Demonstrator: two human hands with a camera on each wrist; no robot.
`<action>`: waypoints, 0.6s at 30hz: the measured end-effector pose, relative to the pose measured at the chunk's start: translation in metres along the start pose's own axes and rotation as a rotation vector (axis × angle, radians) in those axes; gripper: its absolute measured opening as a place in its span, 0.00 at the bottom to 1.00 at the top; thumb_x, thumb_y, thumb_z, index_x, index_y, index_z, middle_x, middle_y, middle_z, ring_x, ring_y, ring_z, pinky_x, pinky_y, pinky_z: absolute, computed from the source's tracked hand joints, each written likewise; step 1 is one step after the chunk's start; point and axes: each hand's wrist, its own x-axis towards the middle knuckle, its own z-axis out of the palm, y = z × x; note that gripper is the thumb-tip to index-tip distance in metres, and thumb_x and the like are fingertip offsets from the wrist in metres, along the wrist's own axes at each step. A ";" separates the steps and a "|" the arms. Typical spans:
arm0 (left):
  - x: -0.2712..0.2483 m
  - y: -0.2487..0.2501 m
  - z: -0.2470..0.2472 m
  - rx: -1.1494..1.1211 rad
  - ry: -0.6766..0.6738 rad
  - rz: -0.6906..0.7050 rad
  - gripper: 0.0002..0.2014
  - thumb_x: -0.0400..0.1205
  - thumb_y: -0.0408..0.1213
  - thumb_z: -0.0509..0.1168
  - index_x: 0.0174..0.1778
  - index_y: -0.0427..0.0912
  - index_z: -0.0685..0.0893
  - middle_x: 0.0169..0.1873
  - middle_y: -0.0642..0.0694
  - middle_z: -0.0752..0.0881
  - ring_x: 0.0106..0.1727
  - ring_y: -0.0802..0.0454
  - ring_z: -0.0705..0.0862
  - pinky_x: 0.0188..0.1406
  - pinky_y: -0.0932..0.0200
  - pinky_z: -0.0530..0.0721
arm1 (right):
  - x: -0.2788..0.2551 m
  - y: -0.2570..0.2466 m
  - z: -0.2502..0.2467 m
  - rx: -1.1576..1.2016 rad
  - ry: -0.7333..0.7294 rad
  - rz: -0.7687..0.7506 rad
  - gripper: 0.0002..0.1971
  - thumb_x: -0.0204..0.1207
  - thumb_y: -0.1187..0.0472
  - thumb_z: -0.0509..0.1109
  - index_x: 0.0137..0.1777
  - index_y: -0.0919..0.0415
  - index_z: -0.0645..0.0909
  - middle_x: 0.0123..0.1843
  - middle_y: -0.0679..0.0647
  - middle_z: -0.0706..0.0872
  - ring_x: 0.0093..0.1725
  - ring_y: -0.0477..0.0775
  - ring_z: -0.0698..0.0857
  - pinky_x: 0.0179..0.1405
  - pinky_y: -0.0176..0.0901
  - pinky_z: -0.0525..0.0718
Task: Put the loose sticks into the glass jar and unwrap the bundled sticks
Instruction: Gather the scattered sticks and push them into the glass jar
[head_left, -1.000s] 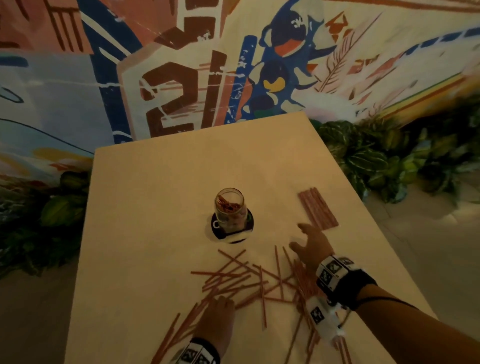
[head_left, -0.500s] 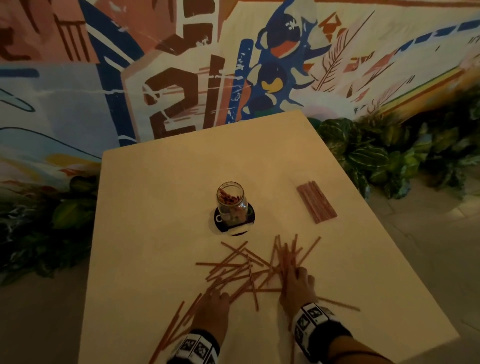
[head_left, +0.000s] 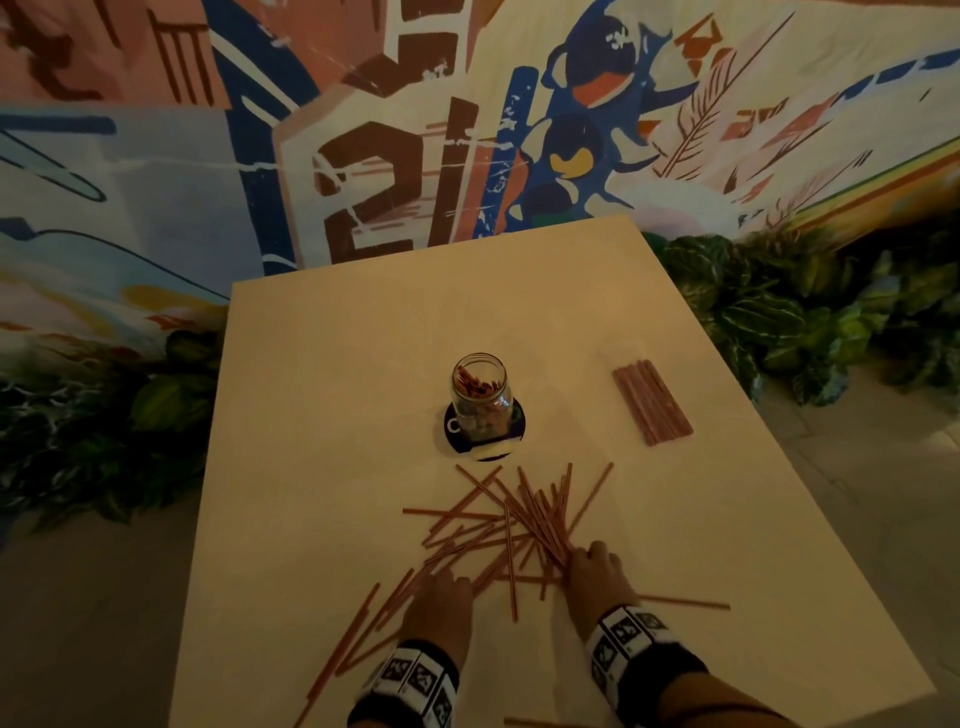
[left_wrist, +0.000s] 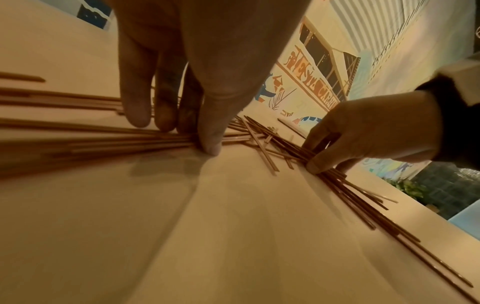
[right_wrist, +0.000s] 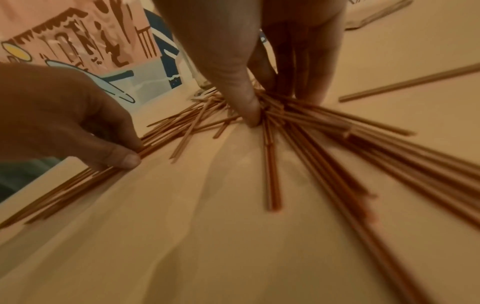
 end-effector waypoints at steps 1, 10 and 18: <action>0.000 0.000 0.000 0.002 -0.007 0.001 0.16 0.85 0.31 0.51 0.67 0.37 0.74 0.71 0.39 0.74 0.74 0.43 0.69 0.71 0.53 0.70 | 0.001 -0.001 -0.005 0.008 -0.002 -0.009 0.19 0.79 0.70 0.49 0.68 0.65 0.69 0.68 0.62 0.72 0.67 0.63 0.71 0.69 0.48 0.71; -0.001 0.007 -0.004 -0.003 -0.015 -0.067 0.23 0.86 0.27 0.48 0.79 0.36 0.59 0.78 0.37 0.65 0.79 0.42 0.65 0.77 0.53 0.67 | 0.023 -0.001 -0.014 0.008 -0.028 -0.012 0.15 0.81 0.61 0.51 0.66 0.64 0.68 0.66 0.61 0.75 0.65 0.62 0.74 0.63 0.53 0.77; 0.000 -0.002 -0.013 -0.029 -0.031 -0.147 0.23 0.87 0.33 0.47 0.80 0.37 0.57 0.80 0.38 0.63 0.78 0.41 0.65 0.78 0.52 0.65 | 0.032 0.007 -0.030 -0.041 -0.009 -0.057 0.19 0.82 0.56 0.49 0.70 0.62 0.62 0.66 0.61 0.79 0.64 0.63 0.78 0.64 0.55 0.72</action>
